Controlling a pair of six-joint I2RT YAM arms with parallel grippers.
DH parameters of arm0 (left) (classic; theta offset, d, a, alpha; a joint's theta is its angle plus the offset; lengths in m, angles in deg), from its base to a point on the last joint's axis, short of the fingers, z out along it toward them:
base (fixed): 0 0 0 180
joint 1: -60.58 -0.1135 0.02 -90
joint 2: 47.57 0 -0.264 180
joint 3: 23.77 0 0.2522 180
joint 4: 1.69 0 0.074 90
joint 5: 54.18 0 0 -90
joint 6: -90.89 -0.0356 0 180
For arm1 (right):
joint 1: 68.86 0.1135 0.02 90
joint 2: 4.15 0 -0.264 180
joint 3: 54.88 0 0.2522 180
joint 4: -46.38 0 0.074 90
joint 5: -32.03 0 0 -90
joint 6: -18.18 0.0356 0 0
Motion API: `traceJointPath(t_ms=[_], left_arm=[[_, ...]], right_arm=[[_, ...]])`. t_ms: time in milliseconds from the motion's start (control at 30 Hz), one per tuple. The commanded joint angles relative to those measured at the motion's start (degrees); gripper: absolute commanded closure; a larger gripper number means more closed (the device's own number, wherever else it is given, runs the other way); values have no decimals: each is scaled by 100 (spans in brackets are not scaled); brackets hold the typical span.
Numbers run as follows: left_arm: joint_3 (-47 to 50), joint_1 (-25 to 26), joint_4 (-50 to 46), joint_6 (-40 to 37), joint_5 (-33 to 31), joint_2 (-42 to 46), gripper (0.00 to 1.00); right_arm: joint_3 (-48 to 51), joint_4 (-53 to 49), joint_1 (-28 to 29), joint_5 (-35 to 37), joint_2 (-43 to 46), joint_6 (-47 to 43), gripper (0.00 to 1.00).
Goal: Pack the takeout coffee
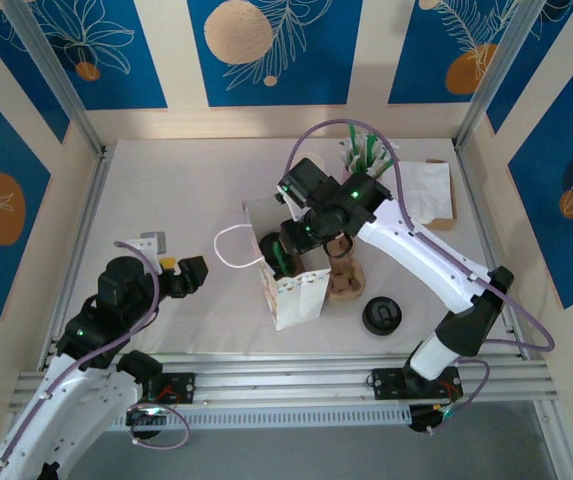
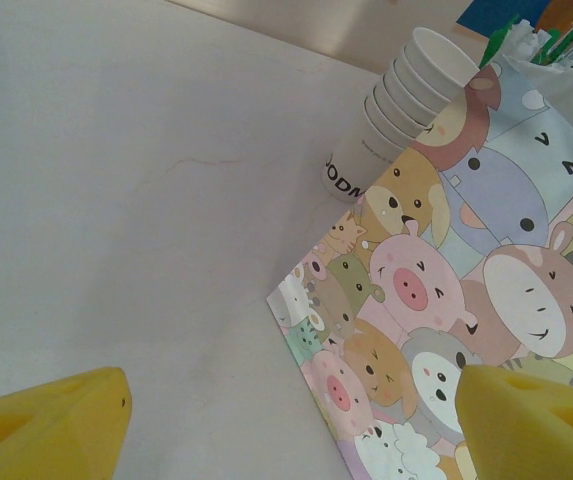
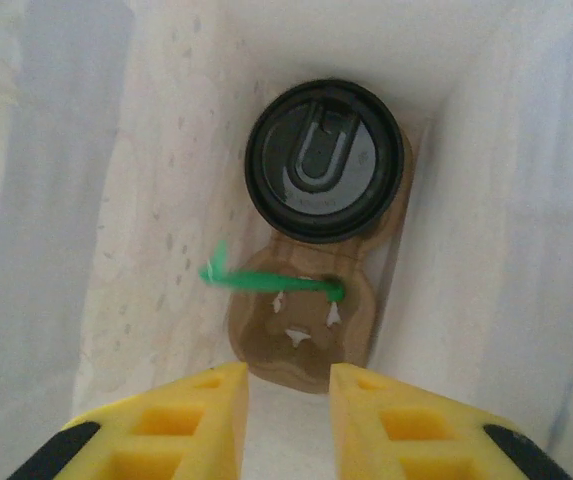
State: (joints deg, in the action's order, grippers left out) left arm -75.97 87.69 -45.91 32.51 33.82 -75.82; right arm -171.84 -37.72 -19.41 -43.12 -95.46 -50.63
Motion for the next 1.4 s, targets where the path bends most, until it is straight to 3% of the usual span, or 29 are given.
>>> traceJointPath(t_ms=[0,167,300,500,667,867,1033,1367], left_arm=[[-8,-31,84,42,-64,12,16],[-24,-31,59,46,-99,13,15],[0,-31,-29,87,-292,-1,15],[37,-30,-109,190,-418,4,14],[67,-31,-161,196,-548,15,14],[97,-31,-250,309,-644,-5,13],[104,-31,-417,422,-687,10,14],[130,-31,-1012,665,-854,216,14]], right_arm=[[-500,-158,81,154,93,-125,69],[-808,100,279,1026,567,-300,66],[-300,1050,207,1769,1472,-379,62],[1081,2322,-747,2130,2946,90,51],[2072,2725,-2265,1376,3732,908,44],[2948,2944,-4313,-866,3726,1771,43],[4145,4126,-5724,-2845,3582,2720,44],[4865,4876,-5982,-1979,2641,3052,44]])
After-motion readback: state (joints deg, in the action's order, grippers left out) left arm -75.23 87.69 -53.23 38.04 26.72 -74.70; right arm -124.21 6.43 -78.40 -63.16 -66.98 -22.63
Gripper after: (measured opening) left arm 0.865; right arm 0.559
